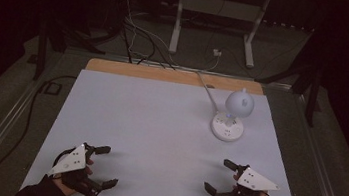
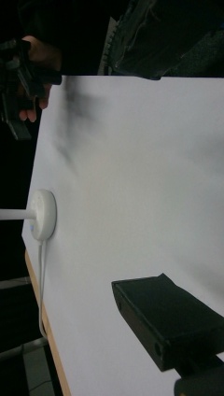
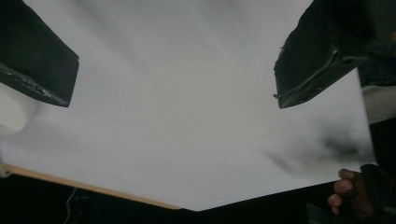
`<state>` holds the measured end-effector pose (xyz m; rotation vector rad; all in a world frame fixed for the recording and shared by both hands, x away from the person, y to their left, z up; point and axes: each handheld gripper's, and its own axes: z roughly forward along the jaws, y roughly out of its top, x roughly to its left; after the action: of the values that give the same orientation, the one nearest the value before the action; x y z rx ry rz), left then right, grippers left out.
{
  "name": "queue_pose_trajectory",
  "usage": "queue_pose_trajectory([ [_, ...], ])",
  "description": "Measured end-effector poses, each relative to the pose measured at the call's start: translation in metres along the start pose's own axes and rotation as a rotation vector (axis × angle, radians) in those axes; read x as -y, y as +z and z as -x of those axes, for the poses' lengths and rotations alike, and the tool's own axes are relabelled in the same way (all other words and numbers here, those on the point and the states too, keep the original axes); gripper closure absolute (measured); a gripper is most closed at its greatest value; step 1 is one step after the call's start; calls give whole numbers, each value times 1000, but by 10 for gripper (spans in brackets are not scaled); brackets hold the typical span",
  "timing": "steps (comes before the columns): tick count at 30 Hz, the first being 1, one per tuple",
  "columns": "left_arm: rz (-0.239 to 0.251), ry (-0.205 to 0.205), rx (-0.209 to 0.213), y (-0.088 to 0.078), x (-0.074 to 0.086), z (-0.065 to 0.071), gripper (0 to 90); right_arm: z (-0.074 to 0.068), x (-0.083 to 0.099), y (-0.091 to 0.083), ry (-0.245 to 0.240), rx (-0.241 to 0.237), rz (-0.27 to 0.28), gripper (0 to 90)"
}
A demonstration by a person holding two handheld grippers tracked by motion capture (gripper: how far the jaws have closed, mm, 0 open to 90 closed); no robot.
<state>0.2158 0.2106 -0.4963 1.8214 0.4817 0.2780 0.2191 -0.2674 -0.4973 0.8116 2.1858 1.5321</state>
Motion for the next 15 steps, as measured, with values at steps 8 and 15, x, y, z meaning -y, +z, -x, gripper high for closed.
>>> queue_pose_trajectory([
  [8,57,-32,-38,-8,-1,-7,4,1,0,-2,3,19,0,0],
  [15,49,-26,-25,-8,-2,-1,4,-2,2,-1,3,-20,-39,0],
])
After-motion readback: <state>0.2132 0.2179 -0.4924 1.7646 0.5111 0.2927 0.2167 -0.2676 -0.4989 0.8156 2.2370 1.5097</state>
